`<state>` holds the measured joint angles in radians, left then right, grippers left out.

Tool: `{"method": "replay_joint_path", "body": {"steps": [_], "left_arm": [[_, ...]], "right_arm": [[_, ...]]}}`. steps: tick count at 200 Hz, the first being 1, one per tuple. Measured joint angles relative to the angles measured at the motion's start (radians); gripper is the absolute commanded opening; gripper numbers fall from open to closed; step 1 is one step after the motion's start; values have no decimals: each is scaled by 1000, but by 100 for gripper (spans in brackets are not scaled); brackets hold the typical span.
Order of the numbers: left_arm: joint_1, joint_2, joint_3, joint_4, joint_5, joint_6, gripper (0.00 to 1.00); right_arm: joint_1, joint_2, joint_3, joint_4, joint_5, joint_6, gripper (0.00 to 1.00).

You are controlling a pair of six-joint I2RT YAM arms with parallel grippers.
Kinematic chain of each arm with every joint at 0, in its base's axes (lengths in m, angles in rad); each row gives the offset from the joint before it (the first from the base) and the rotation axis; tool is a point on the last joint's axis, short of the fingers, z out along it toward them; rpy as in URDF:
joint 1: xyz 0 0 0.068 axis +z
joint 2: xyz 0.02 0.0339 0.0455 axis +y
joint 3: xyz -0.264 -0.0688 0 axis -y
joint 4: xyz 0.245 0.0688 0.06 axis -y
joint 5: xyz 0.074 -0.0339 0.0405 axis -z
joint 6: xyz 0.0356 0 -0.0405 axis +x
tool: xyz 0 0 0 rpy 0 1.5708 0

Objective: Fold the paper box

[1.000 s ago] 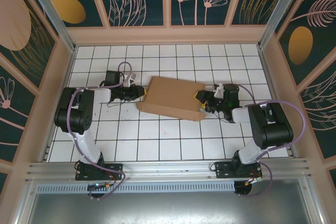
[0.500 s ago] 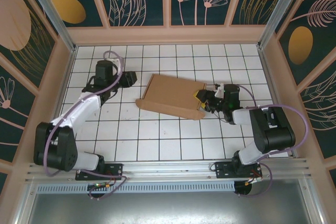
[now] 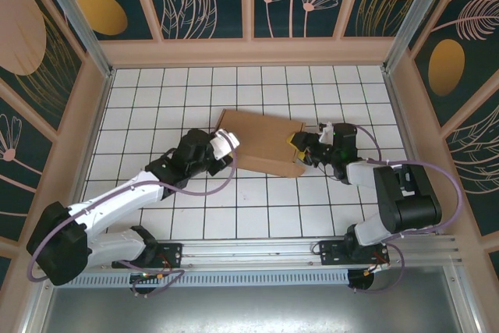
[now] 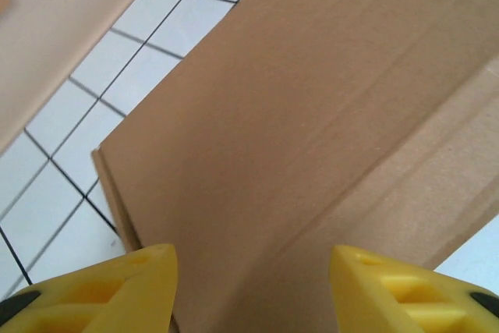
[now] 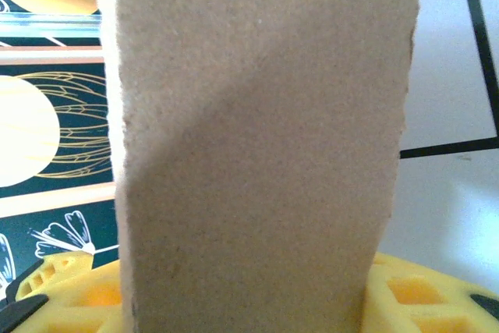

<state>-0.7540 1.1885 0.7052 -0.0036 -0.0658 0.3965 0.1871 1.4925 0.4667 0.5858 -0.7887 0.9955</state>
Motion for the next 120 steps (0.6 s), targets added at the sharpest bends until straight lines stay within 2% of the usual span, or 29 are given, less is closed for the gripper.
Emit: {"method": "replay_joint_path", "body": {"steps": [34,73,120], "left_arm": [[-39,33,-14,23,-4,132,57],[-93,85,-89,117,-105,271,56],[-118,49,-169,276,-195,442,57]], "right_arm": [[0,-19,0,1,-14,25,50],[27,-66,0,2,-23,62,49],[88,-88,1,12,-14,98,48]]}}
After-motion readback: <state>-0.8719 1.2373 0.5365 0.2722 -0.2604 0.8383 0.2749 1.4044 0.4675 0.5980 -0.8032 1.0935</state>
